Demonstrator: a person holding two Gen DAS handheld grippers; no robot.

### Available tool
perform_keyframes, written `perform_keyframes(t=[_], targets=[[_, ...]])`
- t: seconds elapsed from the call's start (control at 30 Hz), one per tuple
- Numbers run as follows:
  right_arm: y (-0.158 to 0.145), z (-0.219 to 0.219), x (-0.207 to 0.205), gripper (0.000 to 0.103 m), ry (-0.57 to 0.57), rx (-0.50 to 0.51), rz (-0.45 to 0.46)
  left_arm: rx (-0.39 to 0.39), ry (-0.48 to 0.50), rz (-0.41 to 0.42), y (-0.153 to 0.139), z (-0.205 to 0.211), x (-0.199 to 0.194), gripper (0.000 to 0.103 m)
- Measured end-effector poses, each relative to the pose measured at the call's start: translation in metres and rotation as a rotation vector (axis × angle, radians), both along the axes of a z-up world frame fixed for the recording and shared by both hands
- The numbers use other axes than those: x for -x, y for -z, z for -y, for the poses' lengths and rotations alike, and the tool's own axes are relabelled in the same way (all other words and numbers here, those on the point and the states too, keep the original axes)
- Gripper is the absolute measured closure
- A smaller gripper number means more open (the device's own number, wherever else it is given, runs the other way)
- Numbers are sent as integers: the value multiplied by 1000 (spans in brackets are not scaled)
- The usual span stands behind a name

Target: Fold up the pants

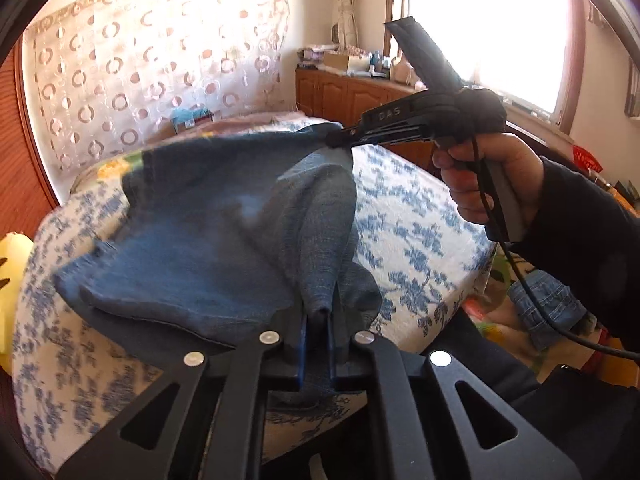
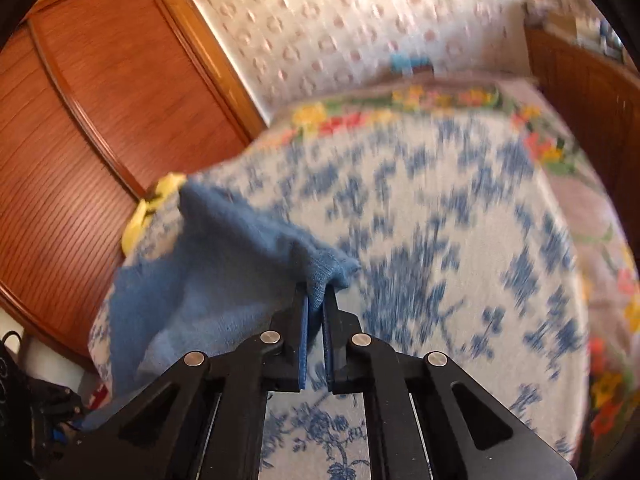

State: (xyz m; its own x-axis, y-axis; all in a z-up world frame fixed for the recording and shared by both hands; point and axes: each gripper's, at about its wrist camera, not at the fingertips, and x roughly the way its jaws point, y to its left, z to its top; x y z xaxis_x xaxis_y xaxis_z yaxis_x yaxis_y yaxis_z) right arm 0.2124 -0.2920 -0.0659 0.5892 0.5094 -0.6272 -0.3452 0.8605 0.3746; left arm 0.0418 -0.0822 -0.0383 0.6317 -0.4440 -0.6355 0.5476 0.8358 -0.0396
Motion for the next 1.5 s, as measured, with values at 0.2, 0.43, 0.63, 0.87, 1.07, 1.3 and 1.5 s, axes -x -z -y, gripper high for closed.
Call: perform_keyframes(t=[0.2,0.43,0.63,0.87,1.07,1.3,1.5], targets=[[-45,-11,11,101,19,33,113,-11,-19,39,-20,-21,6,101],[-45,-17,10,101,34,37,109,0,-41,21,-16,-34,4,101],[-58,-25,10,101,37,67,138,-48,-24,-6,-1,-33,11,103],[-48,-15,-3,102,106,76,117,-74,-85,-78,28,-57,9,103],[-44,-20,0,101,89,121,108,-28,-96,-41,13,-56,8,96],[-30,-9,2,68,109,139,74,-2,-63,-18,4,-37,3,64],[-8,-3,4,53,109,134,24,24,-40,-23,5,-18,-11,57]])
